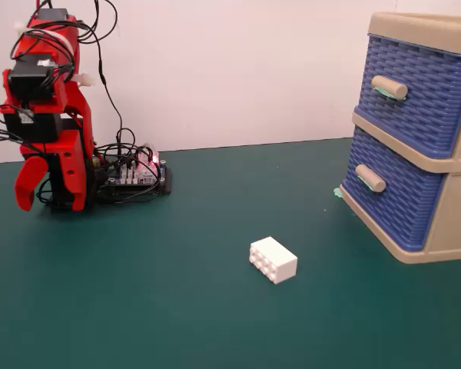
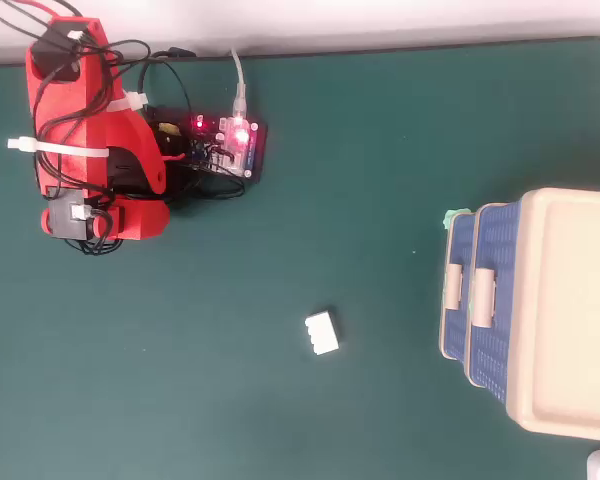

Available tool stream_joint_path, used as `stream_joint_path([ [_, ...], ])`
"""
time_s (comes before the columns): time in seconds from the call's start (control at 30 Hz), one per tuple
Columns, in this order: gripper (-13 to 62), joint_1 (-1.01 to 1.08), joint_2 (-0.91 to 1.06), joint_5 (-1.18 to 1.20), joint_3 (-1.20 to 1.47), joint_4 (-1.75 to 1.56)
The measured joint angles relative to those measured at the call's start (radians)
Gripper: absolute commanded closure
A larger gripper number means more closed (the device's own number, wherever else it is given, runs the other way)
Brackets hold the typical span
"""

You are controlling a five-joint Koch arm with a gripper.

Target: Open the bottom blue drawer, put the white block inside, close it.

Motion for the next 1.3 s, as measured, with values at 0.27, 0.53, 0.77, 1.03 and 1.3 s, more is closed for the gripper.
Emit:
stream_joint_path([
  [0.27,15.0,0.002,0.000,-0.002,0.006,-0.002],
  [0.53,15.4,0.000,0.000,0.005,-0.258,0.156],
  [0.77,15.5,-0.262,-0.009,0.299,-0.609,0.216],
  [1.03,15.5,-1.089,-0.301,1.042,-0.649,-0.362],
  [1.3,15.5,-1.259,-0.887,1.313,-0.649,-1.301],
])
